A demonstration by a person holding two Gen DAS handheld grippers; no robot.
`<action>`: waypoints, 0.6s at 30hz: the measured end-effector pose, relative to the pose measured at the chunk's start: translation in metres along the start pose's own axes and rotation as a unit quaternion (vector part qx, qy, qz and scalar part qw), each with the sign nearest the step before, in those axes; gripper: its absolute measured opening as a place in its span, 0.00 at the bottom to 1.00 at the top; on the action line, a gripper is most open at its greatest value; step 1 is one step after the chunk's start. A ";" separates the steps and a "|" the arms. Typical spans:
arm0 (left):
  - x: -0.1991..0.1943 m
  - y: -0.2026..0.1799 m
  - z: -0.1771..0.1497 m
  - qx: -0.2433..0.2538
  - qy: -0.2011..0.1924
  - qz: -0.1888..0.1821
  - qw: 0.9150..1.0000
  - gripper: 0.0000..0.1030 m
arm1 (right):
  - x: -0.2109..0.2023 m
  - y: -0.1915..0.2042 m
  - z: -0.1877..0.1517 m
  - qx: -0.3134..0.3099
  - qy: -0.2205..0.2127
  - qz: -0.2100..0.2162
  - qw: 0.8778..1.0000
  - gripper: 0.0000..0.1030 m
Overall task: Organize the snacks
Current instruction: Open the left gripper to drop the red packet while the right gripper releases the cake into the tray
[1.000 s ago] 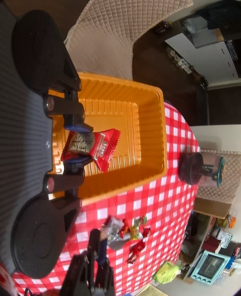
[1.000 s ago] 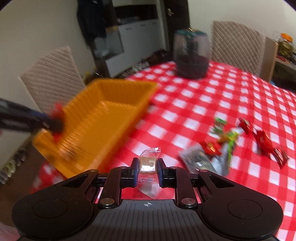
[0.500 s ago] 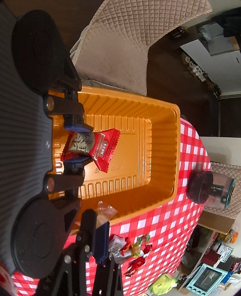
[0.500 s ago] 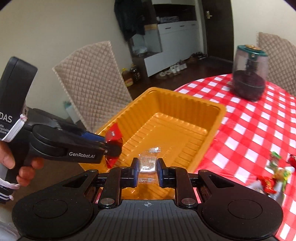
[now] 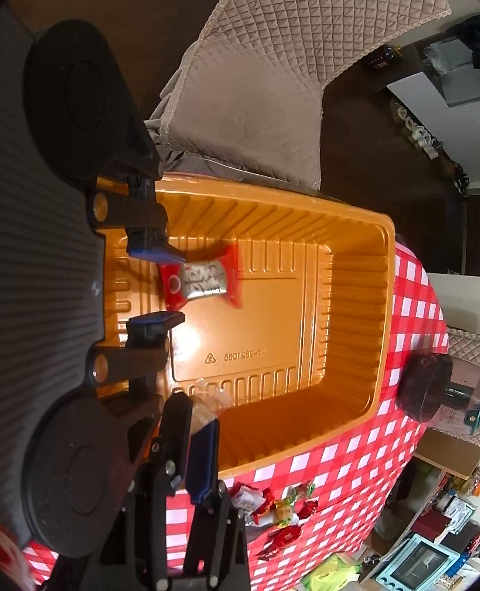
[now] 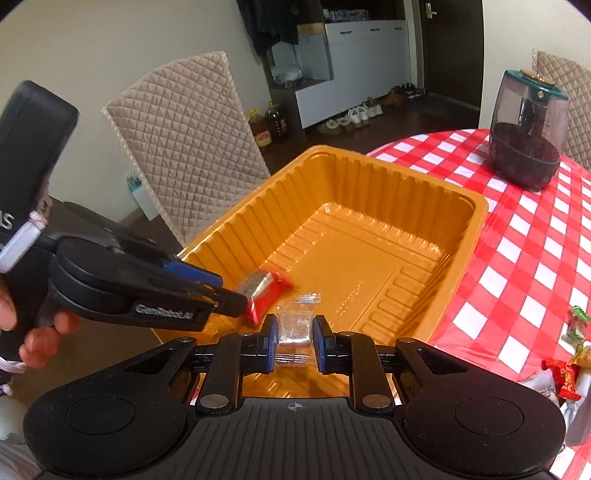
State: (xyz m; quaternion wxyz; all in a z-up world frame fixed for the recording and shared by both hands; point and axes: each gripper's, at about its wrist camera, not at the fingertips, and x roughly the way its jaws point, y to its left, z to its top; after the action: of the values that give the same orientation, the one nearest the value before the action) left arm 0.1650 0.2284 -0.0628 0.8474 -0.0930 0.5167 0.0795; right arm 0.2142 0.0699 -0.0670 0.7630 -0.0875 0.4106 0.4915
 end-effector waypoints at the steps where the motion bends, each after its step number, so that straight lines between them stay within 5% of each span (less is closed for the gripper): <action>1: -0.001 0.001 0.000 0.003 -0.001 -0.001 1.000 0.24 | 0.001 0.000 0.000 0.001 0.002 0.000 1.000 0.20; 18: -0.012 0.008 -0.003 0.006 -0.001 -0.008 1.000 0.27 | 0.013 0.009 0.005 0.007 0.015 -0.011 1.000 0.23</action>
State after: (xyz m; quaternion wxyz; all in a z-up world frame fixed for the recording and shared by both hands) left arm 0.1547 0.2352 -0.0538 0.8492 -0.0916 0.5154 0.0695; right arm 0.2121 0.0857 -0.0710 0.7627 -0.0939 0.4239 0.4793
